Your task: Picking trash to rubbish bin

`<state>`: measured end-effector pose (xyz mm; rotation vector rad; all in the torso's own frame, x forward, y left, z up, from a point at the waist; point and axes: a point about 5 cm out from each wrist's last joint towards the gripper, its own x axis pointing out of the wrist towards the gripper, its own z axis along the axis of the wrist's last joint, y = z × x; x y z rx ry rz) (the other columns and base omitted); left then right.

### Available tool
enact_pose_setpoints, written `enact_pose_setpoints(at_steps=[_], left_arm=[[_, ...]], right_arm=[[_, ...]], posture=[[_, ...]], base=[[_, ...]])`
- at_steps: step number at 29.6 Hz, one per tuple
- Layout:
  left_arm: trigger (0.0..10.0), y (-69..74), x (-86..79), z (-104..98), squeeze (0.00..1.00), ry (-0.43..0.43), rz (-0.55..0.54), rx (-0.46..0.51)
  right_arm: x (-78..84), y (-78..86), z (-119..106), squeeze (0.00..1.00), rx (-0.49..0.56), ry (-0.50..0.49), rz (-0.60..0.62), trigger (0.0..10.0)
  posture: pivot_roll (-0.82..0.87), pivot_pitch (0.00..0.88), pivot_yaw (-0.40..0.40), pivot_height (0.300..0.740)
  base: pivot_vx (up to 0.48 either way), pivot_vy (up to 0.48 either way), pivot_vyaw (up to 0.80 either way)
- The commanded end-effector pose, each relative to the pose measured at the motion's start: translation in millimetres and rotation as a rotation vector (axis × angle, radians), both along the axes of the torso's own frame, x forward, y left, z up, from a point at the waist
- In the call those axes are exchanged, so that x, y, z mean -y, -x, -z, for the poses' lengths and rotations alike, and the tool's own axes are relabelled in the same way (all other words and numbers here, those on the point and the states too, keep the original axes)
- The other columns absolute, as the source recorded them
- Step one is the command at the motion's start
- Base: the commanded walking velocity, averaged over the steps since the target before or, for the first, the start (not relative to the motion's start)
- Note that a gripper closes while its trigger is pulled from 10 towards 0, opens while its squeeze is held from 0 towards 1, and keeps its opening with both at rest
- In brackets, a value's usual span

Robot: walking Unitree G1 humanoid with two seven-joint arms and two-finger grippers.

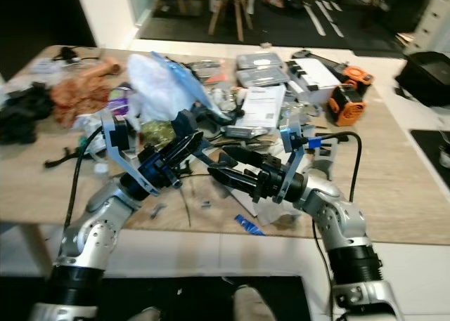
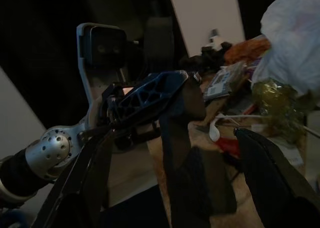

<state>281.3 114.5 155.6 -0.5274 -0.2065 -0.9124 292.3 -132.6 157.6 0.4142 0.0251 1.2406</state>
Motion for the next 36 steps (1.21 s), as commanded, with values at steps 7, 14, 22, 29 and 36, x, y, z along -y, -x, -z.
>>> enact_pose_setpoints(at_steps=[7,14,22,29,36], left_arm=[[10.0,-0.1,2.8,1.6,0.00,-0.016,0.010,0.001],[10.0,-0.2,3.2,1.8,0.00,-0.021,0.012,0.004],[10.0,-0.3,3.7,1.8,0.00,-0.026,0.016,0.006],[10.0,-0.3,4.1,2.0,0.00,-0.030,0.017,0.007],[10.0,0.0,4.6,2.4,0.00,-0.036,0.023,0.009]], right_arm=[[-0.4,1.0,4.6,0.00,-0.014,0.006,0.004,10.0],[-0.9,0.7,4.2,0.00,-0.014,0.007,0.003,10.0],[-1.3,0.3,4.2,0.00,-0.016,0.009,0.004,10.0],[-2.2,0.0,3.6,0.00,-0.017,0.010,0.004,10.0],[-2.7,0.0,4.0,0.00,-0.018,0.011,0.004,10.0]], posture=[[-0.05,0.000,-0.046,0.740],[-0.05,0.000,-0.046,0.740],[-0.05,0.000,-0.046,0.740],[-0.04,0.000,-0.048,0.740],[-0.04,0.000,-0.047,0.740]], base=[[-0.313,0.000,0.00],[-0.313,0.000,0.00],[-0.311,0.000,0.00],[-0.312,0.000,0.00],[-0.311,0.000,0.00]])
